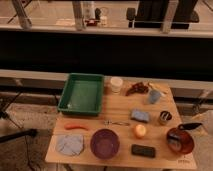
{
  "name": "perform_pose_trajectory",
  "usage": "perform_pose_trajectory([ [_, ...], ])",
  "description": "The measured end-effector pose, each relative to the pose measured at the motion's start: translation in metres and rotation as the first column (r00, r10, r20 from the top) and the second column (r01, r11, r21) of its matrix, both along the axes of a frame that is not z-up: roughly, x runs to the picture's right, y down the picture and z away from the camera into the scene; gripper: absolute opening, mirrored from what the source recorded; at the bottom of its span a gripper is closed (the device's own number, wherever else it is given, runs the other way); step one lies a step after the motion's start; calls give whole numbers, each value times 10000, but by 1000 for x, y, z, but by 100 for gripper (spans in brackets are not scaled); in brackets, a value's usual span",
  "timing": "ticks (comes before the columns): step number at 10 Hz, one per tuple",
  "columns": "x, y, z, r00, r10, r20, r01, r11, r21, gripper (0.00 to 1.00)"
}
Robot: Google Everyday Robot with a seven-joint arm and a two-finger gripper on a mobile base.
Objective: Place brush in red bowl
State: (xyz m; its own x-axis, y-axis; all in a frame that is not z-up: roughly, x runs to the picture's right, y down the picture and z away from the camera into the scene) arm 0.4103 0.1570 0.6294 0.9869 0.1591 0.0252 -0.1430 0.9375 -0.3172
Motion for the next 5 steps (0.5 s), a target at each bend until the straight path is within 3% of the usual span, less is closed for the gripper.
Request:
perform_pose_trajectory([
  [5, -3, -10, 9, 9990, -298, -329, 284, 9987, -414, 0],
])
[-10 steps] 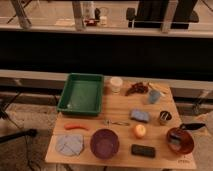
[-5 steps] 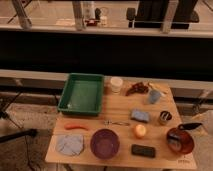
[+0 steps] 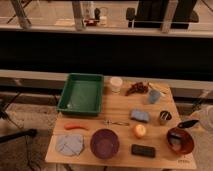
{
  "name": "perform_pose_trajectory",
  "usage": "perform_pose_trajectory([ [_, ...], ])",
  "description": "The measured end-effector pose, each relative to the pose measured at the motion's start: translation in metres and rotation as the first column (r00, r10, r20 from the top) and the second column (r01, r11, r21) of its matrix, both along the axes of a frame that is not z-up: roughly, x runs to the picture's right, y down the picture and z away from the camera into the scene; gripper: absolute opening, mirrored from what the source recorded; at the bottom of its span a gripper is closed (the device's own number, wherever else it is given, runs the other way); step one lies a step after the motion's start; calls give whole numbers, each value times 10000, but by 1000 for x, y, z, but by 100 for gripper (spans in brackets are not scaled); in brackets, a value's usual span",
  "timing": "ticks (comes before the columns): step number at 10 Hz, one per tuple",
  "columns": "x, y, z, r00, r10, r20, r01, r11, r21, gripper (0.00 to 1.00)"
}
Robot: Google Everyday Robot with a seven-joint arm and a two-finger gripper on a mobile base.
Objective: Place brush in red bowl
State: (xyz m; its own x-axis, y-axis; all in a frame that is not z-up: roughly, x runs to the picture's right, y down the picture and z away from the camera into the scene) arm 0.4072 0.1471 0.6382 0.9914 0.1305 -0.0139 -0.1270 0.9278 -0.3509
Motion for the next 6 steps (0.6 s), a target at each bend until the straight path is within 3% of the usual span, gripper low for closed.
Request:
perform_pose_trajectory([
  [6, 10, -13, -9, 9985, -309, -442, 306, 9995, -66, 0],
])
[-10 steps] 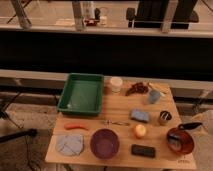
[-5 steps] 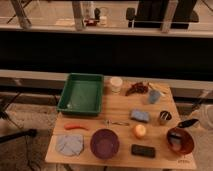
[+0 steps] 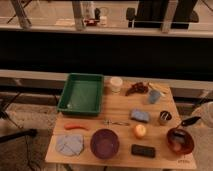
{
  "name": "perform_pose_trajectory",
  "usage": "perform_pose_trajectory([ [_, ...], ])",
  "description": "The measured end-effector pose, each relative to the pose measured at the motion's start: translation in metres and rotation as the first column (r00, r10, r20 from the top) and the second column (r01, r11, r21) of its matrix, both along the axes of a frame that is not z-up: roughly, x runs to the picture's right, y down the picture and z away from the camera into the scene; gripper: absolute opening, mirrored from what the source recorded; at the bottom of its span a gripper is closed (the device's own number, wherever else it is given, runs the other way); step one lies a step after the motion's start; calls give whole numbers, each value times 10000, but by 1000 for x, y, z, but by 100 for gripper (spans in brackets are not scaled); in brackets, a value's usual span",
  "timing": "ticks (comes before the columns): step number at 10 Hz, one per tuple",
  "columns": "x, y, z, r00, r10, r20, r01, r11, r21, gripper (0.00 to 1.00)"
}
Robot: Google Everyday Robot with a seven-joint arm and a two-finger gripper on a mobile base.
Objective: Place brush in red bowl
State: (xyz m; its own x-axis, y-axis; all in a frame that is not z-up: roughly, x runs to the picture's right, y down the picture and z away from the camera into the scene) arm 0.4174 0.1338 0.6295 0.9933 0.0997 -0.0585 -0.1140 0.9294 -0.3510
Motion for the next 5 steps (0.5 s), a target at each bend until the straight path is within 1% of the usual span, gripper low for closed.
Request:
perform_pose_trajectory([
  [5, 0, 2, -1, 9996, -269, 54, 270, 9996, -125, 0],
])
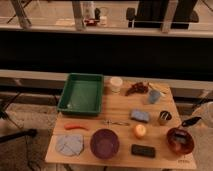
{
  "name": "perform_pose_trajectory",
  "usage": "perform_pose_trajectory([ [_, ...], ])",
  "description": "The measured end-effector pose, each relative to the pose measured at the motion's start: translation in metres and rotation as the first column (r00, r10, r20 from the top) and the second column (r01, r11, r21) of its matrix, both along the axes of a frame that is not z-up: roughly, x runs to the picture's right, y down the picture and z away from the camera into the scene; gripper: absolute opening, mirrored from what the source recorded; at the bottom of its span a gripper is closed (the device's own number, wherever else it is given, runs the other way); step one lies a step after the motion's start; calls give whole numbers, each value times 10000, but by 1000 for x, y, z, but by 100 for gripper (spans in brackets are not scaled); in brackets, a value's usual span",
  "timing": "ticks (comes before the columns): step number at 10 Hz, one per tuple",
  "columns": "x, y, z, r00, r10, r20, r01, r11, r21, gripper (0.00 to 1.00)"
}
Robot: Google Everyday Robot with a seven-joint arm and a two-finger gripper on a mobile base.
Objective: Place brush in red bowl
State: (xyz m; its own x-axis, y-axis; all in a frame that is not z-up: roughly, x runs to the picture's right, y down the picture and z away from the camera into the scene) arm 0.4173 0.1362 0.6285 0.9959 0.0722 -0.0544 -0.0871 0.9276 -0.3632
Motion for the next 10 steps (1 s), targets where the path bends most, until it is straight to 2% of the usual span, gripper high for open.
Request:
perform_pose_trajectory([
  [6, -3, 5, -3, 9997, -135, 216, 135, 9999, -35, 0],
  [10, -3, 8, -11, 9993, -211, 307, 206, 9997, 157, 0],
])
